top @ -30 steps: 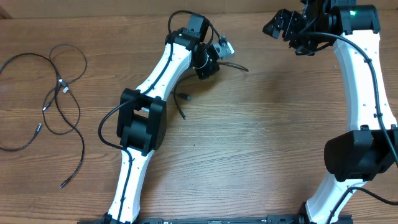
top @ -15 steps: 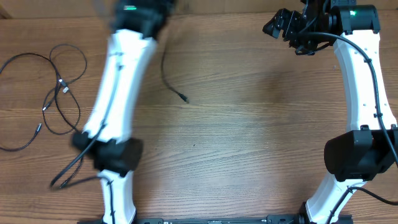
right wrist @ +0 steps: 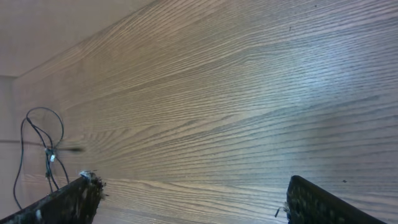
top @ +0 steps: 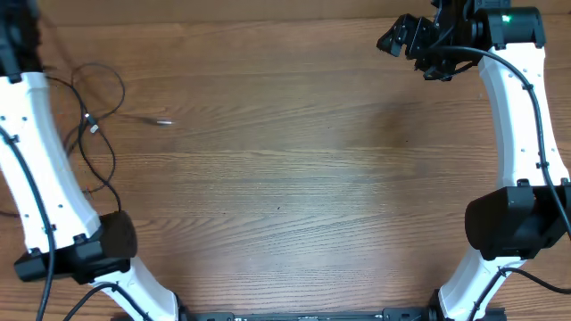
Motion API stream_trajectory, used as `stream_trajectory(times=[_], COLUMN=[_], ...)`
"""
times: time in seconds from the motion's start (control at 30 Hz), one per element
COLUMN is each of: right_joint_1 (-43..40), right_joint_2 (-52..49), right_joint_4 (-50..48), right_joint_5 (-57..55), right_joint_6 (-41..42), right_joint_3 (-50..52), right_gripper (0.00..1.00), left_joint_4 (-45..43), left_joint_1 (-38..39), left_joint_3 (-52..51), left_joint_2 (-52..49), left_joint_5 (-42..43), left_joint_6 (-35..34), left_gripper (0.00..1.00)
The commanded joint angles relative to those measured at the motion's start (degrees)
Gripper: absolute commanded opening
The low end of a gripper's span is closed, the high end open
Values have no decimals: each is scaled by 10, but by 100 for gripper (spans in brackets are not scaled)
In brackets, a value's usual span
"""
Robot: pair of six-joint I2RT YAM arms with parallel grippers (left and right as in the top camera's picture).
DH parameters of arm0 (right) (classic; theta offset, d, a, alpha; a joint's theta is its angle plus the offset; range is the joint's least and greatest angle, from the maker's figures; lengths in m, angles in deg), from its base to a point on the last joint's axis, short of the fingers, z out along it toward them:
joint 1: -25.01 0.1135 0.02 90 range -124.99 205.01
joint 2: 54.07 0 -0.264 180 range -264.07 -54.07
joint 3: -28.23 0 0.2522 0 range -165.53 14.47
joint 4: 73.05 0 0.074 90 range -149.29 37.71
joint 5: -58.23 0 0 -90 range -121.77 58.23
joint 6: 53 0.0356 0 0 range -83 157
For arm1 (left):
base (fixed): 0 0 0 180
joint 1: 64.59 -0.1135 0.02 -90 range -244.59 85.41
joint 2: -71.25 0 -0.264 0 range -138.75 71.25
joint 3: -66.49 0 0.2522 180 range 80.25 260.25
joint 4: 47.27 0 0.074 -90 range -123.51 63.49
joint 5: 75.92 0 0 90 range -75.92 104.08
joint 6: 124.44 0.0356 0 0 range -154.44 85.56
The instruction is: Untangle cables
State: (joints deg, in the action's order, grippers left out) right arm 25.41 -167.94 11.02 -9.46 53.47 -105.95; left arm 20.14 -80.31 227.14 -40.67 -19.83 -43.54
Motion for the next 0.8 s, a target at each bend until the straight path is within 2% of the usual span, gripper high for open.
stream_trajectory(times=[0.0, 0.07, 0.2, 0.37, 0.4, 0.47, 0.5, 0.53, 0.77], right_joint_1=[0, 0, 0, 0, 0, 0, 0, 0, 0], right_joint_2=[-3, -3, -3, -3, -3, -3, -3, -3, -3], right_joint_4=[2, 3, 3, 5, 6, 6, 6, 6, 5], right_joint_5=[3, 3, 3, 3, 3, 3, 3, 3, 3], right_joint_6=[-5, -5, -5, -5, -5, -5, -5, -5, -5], right_joint_3=[-7, -7, -7, -7, -7, -7, -7, -7, -7], right_gripper=[93, 93, 93, 93, 93, 93, 93, 93, 93], left_joint_4=[-43, -73, -72, -23, -17, -7, 6, 17, 70], left_joint_1=[-42, -65, -75, -75, -75, -75, -75, -75, -56], left_joint_3=[3, 3, 3, 1, 1, 1, 1, 1, 2], left_joint_2=[26, 33, 39, 16, 5, -17, -28, -33, -17], left_joint_5=[-1, 34, 114, 162, 170, 175, 175, 175, 230], left_joint_6=[-27, -27, -27, -27, -27, -27, -27, -27, -27], left_gripper=[4, 4, 5, 17, 24, 60, 89, 100, 100])
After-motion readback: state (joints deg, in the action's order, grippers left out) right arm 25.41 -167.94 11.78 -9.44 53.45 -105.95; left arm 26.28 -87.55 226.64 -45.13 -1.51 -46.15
